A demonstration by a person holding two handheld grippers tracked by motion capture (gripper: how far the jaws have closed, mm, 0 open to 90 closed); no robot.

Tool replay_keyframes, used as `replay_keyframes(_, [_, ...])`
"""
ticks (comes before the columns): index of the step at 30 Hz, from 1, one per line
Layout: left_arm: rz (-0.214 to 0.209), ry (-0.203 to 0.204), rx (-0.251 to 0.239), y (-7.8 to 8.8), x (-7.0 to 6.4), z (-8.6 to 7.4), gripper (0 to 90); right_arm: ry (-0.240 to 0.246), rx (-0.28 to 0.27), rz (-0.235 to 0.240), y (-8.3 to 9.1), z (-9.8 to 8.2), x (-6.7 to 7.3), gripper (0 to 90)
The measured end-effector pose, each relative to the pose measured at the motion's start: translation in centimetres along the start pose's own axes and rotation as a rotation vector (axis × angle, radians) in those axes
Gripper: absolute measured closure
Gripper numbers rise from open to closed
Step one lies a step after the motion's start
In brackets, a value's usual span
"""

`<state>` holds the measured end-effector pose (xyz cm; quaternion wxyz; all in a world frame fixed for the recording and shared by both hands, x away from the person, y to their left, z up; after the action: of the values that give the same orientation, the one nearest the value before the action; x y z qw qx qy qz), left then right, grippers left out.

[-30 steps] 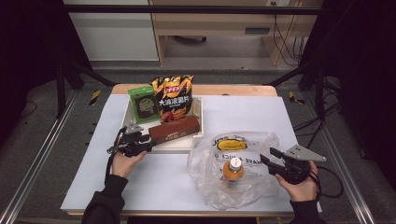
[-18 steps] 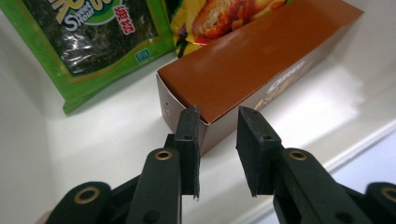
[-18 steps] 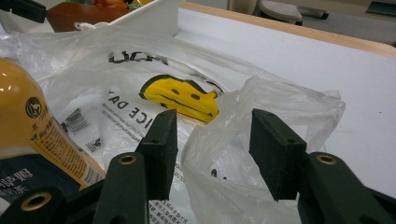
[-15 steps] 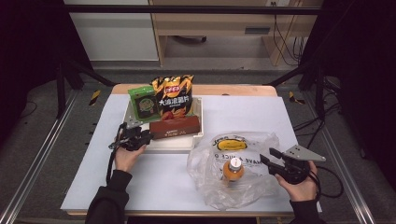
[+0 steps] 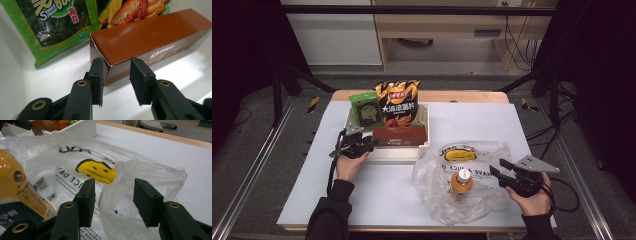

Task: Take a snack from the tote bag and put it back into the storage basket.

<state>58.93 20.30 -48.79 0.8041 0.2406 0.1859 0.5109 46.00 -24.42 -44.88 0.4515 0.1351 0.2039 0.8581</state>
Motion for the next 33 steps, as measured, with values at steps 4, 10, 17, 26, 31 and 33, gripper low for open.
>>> replay_keyframes(4, [-0.01,-0.005,-0.009,-0.1,0.0,0.0,60.2,0.004,-0.003,0.005,0.0,0.1,0.1,52.4])
replay_keyframes(10, [-0.021,-0.009,-0.023,0.5,-0.3,0.2,53.6,-0.001,-0.024,0.012,0.4,0.5,0.4,51.4])
replay_keyframes(17, [-0.029,-0.066,-0.055,3.4,-1.6,0.8,48.0,-0.009,-0.083,0.034,1.4,2.1,1.4,47.7])
replay_keyframes(26, [-0.071,-0.101,-0.098,6.8,-4.1,0.1,43.9,0.008,-0.107,0.103,1.4,3.7,4.0,47.5])
replay_keyframes(31, [-0.083,-0.102,-0.105,7.9,-4.7,-0.8,41.6,0.007,-0.127,0.134,1.5,4.6,5.2,44.2])
replay_keyframes(33, [-0.082,-0.102,-0.107,8.3,-4.7,-1.2,41.2,0.008,-0.138,0.151,1.6,4.9,5.8,42.0])
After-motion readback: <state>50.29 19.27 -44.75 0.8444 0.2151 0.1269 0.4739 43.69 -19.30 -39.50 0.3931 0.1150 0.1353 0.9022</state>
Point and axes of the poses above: each handheld gripper's, and its own axes: y roughly backward along the jaws, z roughly out of its top, x roughly to its left, the point moved 6 cm from there along -y, roughly forward along the jaws, and after that the axes turned 4 degrees about z, right-handed, at the moved point
